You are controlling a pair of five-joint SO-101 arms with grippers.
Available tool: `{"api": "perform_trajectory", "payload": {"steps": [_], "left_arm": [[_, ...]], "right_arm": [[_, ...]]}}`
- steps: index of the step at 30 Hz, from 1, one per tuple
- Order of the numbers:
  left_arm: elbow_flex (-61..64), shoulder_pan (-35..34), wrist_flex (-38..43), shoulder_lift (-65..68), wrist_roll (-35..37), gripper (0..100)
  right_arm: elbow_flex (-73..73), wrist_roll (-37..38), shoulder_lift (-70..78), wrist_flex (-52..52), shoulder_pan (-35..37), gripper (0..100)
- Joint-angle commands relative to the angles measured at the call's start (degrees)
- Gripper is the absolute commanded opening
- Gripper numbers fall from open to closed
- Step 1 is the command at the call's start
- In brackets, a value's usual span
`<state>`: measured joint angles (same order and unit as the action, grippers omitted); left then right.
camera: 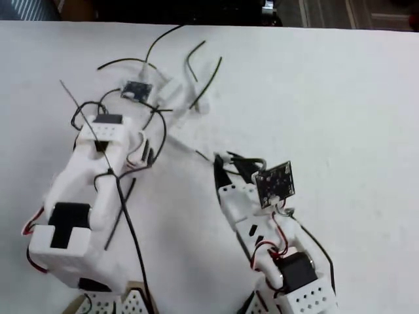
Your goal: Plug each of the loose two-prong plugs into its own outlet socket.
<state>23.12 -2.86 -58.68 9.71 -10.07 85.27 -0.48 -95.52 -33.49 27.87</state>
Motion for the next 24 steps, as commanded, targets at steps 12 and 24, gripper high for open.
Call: {"api": "perform_trajectory", "payload": {"steps": [12, 24], "left_arm": [[-3.08, 7.6, -12.13, -0.84, -18.29, 8], [8.7, 15.69, -8.88, -19.38, -18.11, 15]], "right_arm": [[-0.26, 0.0, 0.13, 0.92, -2.33, 1.7], [-0.26, 0.0, 0.04, 1.36, -3.38, 1.7]]}}
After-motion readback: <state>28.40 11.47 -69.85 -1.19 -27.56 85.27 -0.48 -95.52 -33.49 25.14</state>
